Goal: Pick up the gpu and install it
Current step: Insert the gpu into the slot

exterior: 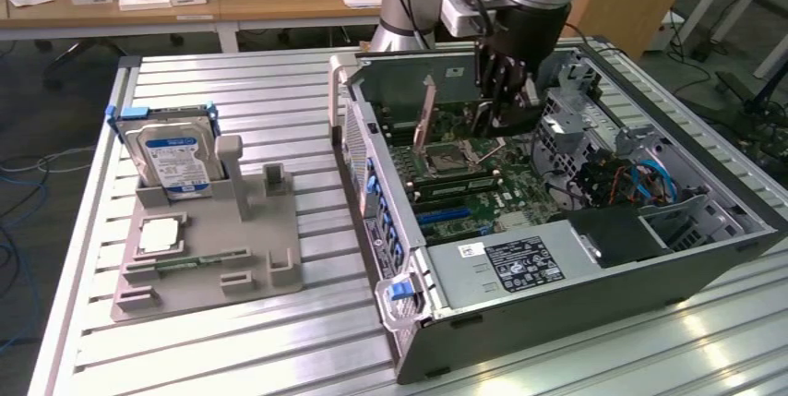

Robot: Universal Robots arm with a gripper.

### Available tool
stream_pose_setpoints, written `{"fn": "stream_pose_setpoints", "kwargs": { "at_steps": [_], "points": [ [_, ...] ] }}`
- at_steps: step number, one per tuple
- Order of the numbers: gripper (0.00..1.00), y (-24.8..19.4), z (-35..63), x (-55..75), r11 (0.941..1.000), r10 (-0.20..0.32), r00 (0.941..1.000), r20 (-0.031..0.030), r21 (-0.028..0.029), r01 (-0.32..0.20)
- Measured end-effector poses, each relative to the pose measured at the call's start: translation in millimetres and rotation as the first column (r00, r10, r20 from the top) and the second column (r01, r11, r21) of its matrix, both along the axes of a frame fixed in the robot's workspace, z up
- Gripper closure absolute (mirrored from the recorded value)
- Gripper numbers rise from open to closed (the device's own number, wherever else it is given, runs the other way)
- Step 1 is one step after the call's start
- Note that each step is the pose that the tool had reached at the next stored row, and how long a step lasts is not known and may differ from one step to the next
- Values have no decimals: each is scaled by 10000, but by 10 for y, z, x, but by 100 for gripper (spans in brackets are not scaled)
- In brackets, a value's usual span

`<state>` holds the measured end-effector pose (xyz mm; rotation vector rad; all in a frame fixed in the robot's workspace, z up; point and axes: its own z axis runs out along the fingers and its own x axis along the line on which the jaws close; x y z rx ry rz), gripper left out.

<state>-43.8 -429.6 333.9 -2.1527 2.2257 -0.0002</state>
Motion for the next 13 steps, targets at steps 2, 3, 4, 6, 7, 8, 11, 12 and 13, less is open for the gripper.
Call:
{"fn": "stream_pose_setpoints", "kwargs": {
  "at_steps": [2, 3, 4, 6, 7, 8, 11, 12, 13],
  "points": [
    [72, -8, -33, -2, 10000, -1, 10000, 13, 0, 1],
    [72, -9, -45, -3, 10000, 0, 10000, 19, 13, 0],
    [72, -9, -55, -5, 10000, 2, 10000, 23, 37, -2],
    [72, -10, -77, -10, 10000, 0, 10000, 27, 98, -1],
    [72, -11, -89, -14, 9999, -1, 10000, 32, 110, 1],
    [72, -15, -101, -16, 9999, 0, 10000, 39, 112, -1],
    [72, -21, -142, -24, 9999, 0, 10000, 65, 112, 0],
    [72, -22, -160, -25, 9999, 1, 10000, 66, 112, -2],
    [72, -22, -179, -25, 9999, 3, 10000, 66, 112, -3]
  ]
}}
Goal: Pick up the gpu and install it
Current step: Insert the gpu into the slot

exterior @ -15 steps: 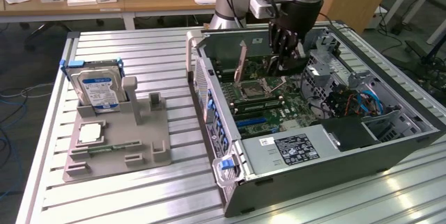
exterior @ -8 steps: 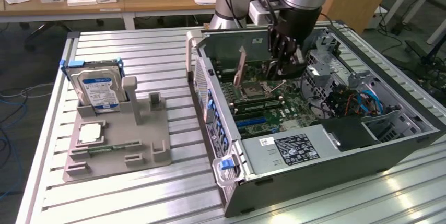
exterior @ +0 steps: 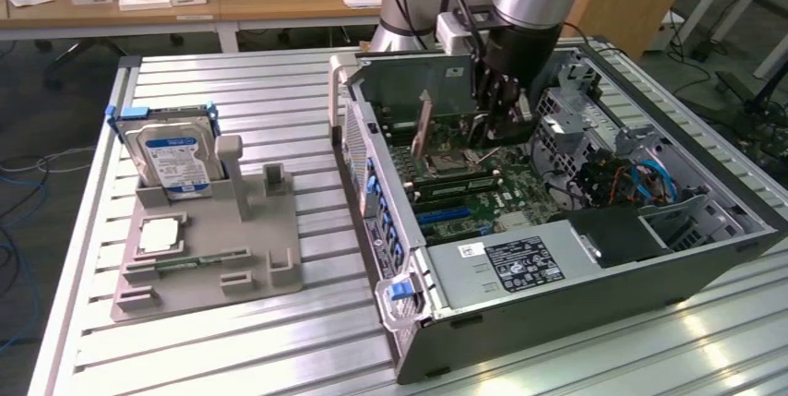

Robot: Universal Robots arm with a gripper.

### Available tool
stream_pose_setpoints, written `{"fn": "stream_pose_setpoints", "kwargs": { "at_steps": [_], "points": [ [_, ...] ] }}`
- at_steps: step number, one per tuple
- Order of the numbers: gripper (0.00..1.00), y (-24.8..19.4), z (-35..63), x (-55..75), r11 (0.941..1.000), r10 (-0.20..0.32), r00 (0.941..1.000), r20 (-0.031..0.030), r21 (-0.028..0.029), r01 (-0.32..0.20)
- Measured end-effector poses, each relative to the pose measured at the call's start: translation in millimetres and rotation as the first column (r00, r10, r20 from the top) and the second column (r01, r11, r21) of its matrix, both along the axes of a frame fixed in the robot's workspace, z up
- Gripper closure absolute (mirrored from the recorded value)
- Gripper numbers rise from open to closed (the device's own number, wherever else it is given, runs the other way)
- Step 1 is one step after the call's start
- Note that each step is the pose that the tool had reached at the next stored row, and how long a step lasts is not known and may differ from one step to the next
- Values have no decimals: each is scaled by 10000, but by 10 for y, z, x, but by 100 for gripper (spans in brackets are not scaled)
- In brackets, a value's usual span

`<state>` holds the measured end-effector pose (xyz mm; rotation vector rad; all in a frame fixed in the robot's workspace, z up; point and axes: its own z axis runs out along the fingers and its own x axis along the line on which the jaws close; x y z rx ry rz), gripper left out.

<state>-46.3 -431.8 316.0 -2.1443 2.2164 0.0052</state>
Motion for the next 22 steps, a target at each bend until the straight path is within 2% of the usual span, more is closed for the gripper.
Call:
{"fn": "stream_pose_setpoints", "kwargs": {
  "at_steps": [5, 8, 22],
  "points": [
    [72, 0, -79, -3, 10000, -3, 10000, -7, -1, 3],
    [72, 0, -115, -3, 10000, -3, 10000, -72, -1, 3],
    [72, 0, -133, -3, 10000, -3, 10000, -72, 4, 3]
  ]
}}
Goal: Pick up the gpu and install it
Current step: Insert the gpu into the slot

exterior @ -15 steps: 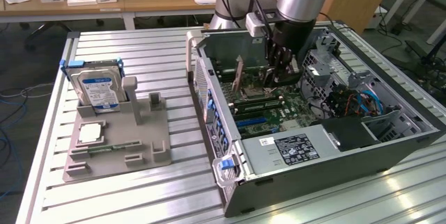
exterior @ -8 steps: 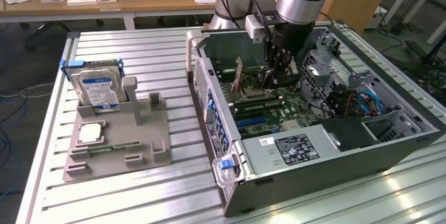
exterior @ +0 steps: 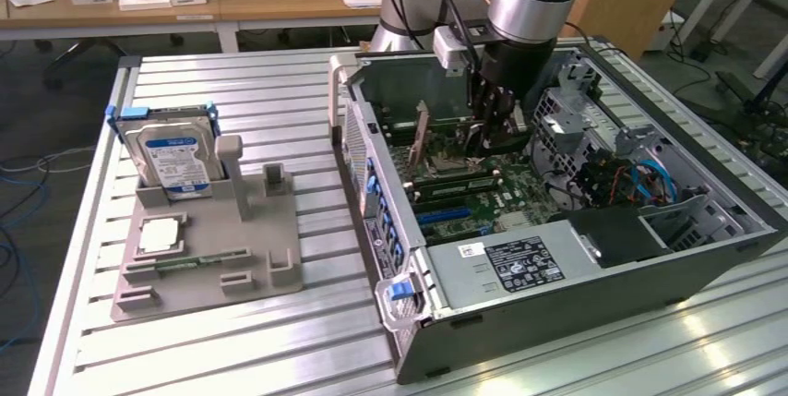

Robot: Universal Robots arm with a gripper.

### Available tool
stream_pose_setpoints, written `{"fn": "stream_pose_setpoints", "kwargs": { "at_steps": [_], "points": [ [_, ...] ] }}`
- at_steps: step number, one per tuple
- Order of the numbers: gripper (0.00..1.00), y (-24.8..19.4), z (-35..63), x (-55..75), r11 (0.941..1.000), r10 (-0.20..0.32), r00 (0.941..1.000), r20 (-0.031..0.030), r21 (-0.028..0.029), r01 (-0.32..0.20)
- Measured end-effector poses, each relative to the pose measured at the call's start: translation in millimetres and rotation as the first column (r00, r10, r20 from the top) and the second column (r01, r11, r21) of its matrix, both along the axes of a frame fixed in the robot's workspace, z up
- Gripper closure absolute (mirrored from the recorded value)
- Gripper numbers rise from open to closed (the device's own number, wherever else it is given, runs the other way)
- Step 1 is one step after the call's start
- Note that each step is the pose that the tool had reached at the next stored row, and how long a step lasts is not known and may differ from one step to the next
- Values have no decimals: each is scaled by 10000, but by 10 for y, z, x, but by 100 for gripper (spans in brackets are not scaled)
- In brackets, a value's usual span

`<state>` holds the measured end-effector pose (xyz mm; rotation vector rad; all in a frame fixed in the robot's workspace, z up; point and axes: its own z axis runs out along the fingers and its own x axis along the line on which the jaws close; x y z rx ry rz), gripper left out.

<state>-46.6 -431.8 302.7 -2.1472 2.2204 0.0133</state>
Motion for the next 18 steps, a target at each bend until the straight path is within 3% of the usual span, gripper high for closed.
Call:
{"fn": "stream_pose_setpoints", "kwargs": {
  "at_steps": [6, 13, 18],
  "points": [
    [72, -1, -1, 0, 10000, 0, 10000, 1, 1, 0],
    [72, -73, -14, -1, 10000, 0, 10000, 0, 2, 0],
    [72, -100, -41, -2, 10000, 2, 10000, -1, 1, -2]
  ]
}}
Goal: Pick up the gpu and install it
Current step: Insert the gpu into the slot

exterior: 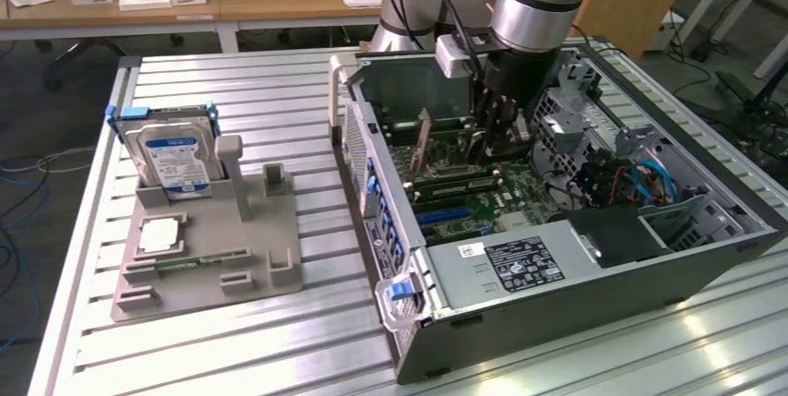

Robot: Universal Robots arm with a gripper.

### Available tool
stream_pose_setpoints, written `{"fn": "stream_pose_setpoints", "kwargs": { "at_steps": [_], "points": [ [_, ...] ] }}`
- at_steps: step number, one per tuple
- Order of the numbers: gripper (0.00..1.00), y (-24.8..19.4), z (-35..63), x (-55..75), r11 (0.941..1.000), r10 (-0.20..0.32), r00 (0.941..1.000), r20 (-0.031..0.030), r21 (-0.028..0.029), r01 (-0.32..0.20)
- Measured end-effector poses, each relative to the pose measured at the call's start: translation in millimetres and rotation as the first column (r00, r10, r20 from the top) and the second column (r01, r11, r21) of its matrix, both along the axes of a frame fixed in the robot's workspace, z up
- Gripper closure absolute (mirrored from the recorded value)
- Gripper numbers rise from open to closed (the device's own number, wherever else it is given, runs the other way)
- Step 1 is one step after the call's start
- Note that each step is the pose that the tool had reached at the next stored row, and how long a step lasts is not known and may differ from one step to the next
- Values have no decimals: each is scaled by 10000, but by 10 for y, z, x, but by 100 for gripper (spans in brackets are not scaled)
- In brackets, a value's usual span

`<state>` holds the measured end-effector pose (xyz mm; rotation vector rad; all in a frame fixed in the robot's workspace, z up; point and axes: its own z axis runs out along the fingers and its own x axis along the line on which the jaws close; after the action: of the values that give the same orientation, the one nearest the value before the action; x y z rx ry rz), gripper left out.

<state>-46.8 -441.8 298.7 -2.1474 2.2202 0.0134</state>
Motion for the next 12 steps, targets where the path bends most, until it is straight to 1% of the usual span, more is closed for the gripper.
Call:
{"fn": "stream_pose_setpoints", "kwargs": {
  "at_steps": [6, 10, 12],
  "points": [
    [72, -54, -12, -2, 10000, -2, 10000, -4, -2, 2],
    [72, -67, -18, -4, 10000, -2, 10000, -4, -32, 2],
    [72, -91, -22, -4, 10000, -1, 10000, -4, -40, 1]
  ]
}}
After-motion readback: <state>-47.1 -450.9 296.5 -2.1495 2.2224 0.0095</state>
